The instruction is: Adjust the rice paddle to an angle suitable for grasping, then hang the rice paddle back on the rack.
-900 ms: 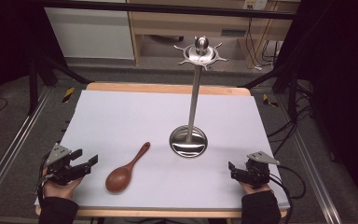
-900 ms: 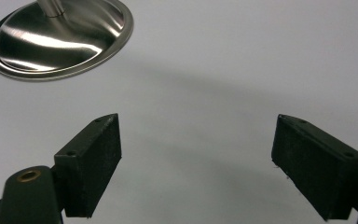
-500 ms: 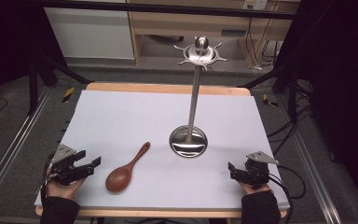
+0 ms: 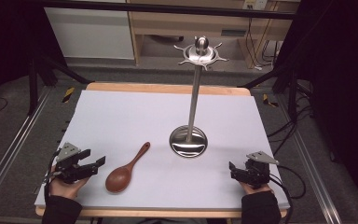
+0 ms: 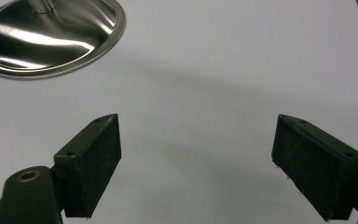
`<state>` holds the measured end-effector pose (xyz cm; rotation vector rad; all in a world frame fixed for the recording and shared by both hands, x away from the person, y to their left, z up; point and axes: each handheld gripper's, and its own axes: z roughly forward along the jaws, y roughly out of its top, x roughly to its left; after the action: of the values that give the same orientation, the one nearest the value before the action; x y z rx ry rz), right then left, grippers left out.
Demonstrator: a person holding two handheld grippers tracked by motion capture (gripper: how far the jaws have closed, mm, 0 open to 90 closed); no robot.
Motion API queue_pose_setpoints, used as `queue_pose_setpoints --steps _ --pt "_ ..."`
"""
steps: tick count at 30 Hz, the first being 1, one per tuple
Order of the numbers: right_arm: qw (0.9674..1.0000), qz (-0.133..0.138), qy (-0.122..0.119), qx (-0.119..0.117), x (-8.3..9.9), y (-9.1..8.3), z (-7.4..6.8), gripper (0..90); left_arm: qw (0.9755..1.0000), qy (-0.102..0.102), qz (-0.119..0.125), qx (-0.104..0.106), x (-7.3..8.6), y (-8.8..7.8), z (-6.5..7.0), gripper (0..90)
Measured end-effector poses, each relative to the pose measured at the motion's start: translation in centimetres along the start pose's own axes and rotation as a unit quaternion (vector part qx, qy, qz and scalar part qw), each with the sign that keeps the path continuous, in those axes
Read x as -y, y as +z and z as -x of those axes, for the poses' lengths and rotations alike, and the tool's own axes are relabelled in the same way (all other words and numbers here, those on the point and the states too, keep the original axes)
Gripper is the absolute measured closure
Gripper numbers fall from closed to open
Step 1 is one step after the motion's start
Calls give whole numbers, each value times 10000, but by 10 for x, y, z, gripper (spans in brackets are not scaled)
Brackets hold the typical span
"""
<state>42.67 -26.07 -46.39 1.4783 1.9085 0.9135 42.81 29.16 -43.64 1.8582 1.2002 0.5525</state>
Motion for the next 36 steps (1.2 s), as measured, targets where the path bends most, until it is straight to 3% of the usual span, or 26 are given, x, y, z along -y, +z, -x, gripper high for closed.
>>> queue_pose_setpoints --steps 23,36 --pt "10000 -29 32 55 0 -2 0 158 9992 306 -151 195 -35 7 10 305" --pt "10000 16 -51 33 0 -1 -1 159 9977 510 -302 314 -47 18 24 323"
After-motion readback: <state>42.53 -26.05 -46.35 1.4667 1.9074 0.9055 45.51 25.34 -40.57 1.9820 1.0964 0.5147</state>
